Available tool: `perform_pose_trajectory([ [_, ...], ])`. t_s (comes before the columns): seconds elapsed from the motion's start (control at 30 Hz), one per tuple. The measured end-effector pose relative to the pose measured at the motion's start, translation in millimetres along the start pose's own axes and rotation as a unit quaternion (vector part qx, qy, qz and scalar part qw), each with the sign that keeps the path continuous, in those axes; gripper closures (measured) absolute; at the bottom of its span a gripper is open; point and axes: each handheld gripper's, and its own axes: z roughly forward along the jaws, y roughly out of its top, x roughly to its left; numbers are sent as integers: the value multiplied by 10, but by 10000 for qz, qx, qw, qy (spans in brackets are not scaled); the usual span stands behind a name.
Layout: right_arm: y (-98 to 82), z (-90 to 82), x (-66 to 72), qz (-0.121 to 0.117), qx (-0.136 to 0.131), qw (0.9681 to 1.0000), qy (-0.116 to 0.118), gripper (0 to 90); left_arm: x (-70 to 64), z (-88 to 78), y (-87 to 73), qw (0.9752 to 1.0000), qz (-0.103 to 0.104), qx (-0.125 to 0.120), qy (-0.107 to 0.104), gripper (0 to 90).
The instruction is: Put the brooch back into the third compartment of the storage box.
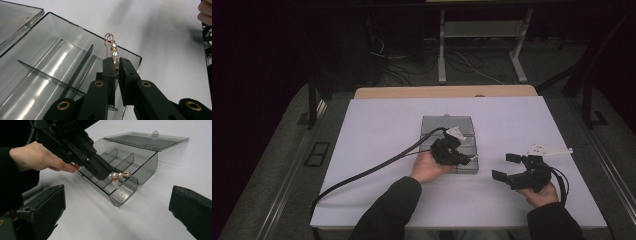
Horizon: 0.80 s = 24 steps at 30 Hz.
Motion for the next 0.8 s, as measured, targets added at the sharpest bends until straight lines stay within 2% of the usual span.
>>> perform_pose_trajectory([
  [0.17, -2, 3, -2, -19, 4, 10000, -6, 8, -4, -18, -10, 10000, -25, 87, 21, 822],
  [0.5, -3, 5, -4, -17, 19, 10000, -1, 8, -15, -57, -3, 9999, -81, -27, -61, 772],
  [0.57, -4, 7, -4, -14, 21, 10000, 1, 8, -10, -92, 7, 10000, -45, -66, -33, 756],
  [0.63, -4, 11, -3, -22, 33, 10000, -5, 8, -21, -125, 11, 9999, -117, -117, -26, 732],
  [0.8, -4, 25, -4, -21, 62, 10000, -6, 8, -17, -226, 27, 9997, -119, -212, 22, 673],
])
